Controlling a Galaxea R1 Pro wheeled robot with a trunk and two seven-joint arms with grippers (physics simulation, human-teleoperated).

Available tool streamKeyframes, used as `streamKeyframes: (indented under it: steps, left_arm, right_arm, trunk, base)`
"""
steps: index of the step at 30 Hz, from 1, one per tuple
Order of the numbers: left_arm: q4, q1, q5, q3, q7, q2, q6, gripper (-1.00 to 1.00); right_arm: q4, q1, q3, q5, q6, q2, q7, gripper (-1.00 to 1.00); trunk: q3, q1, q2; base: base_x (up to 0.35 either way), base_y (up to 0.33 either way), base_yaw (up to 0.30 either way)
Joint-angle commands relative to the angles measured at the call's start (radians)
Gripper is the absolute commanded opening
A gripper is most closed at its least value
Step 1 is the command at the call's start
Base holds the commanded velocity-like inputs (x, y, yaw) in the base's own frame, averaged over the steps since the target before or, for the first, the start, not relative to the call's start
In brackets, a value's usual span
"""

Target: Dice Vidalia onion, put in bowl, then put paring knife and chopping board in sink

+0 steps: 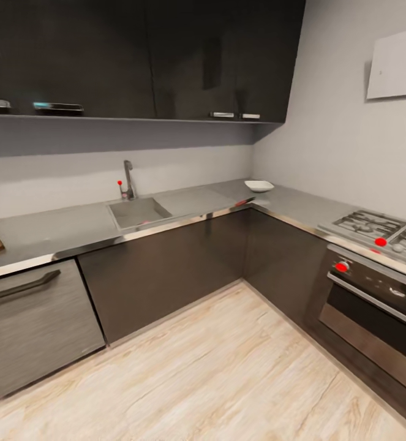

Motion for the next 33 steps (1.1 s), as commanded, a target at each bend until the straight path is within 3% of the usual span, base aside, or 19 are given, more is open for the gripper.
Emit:
streamKeyframes:
  steps: [1,33]
  left_arm:
    - [-0.001,0.000,0.001,0.001,0.000,0.000,0.000,1.00]
    - [-0.002,0.000,0.001,0.001,0.000,-0.008,0.000,1.00]
  right_arm:
    - [0.000,0.000,0.001,0.001,-0.003,0.000,-0.004,1.00]
    - [0.000,0.000,0.001,0.001,-0.003,0.000,-0.004,1.00]
  trunk:
    - [-0.001,0.000,0.000]
    - [0.004,0.000,0.000]
  base:
    - [0.000,0.000,0.283]
    - [0.007,0.000,0.287]
